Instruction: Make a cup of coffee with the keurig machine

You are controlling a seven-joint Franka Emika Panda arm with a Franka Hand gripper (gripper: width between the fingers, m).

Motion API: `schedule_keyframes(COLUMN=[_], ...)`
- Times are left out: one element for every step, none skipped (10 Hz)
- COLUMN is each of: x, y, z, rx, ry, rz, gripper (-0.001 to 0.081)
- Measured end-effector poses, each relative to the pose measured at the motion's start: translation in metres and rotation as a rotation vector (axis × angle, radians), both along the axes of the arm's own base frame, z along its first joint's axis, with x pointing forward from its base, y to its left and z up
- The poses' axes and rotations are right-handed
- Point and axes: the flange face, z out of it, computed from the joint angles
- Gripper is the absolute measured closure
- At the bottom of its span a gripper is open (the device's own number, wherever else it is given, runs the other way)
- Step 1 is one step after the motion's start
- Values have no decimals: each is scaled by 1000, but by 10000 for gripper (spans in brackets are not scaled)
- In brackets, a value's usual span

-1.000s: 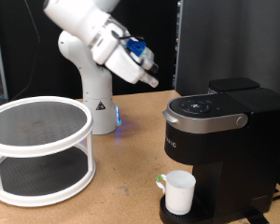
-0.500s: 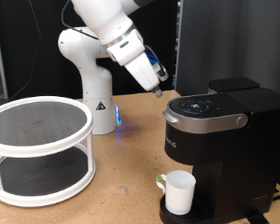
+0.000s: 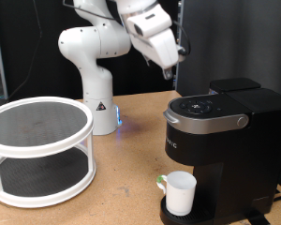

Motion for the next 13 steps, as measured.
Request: schedule_keyframes(x=[4,8,14,14,14,17,21,27,35,44,53,62,70], y=[5,10,13,12,13,17,25,33,39,44,48,52,54], z=[14,28,30,29,28,32,39,49,57,66,74,83,85], rx=[6,17,21,17,-3,-18,-26,-30,-32,-32,-29,-13,-4], ry=[12,28,58,55,45,14,-18,-33,-40,-49,-55,-49,-34], rz=[-17,-45,-62,-53,-25,-13,-7,-7,-19,-27,-41,-94,-138], gripper=[3,3,3,3,3,3,3,3,3,3,3,3,3])
